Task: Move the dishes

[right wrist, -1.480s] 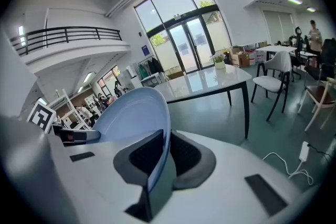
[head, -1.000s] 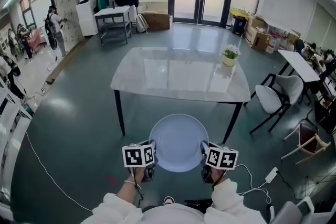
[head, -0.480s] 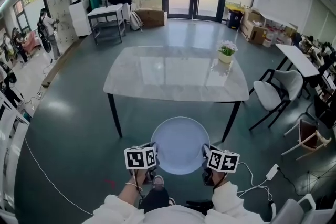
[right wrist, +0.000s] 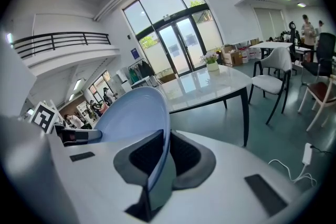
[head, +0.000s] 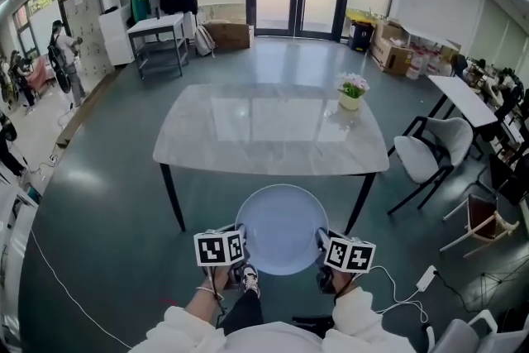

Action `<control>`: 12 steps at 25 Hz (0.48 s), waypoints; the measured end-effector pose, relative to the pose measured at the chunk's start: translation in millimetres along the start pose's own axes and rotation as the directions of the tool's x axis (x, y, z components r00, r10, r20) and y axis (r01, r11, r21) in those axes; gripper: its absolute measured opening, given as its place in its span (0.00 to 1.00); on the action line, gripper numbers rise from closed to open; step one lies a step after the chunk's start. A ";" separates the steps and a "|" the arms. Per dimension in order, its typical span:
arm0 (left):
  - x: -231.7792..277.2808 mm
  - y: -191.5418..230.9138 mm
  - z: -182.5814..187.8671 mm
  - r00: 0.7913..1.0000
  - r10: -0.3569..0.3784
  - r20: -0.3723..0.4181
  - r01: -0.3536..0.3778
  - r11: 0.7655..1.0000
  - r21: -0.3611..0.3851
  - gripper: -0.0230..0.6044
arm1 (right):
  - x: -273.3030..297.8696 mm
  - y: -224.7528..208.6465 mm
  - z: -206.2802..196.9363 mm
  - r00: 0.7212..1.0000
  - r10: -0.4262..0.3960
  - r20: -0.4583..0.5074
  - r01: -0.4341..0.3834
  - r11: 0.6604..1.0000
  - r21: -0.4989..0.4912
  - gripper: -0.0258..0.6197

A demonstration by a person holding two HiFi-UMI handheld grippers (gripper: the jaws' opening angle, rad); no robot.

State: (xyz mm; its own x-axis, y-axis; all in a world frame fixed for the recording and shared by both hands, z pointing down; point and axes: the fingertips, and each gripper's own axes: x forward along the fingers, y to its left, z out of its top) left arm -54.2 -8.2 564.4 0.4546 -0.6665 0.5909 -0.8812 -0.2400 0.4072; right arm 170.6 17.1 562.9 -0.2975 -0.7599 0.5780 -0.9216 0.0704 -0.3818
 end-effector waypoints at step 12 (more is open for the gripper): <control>51.3 16.0 72.4 1.000 -0.025 -0.010 0.026 0.999 0.034 0.08 | 57.3 -0.8 61.2 1.000 -0.016 0.014 0.015 1.000 0.016 0.18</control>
State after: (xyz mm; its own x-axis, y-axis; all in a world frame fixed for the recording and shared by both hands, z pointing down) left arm -54.4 -97.4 550.7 0.4781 -0.6534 0.5870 -0.8731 -0.2808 0.3986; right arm 169.5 -66.1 552.1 -0.2795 -0.7698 0.5738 -0.9218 0.0481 -0.3846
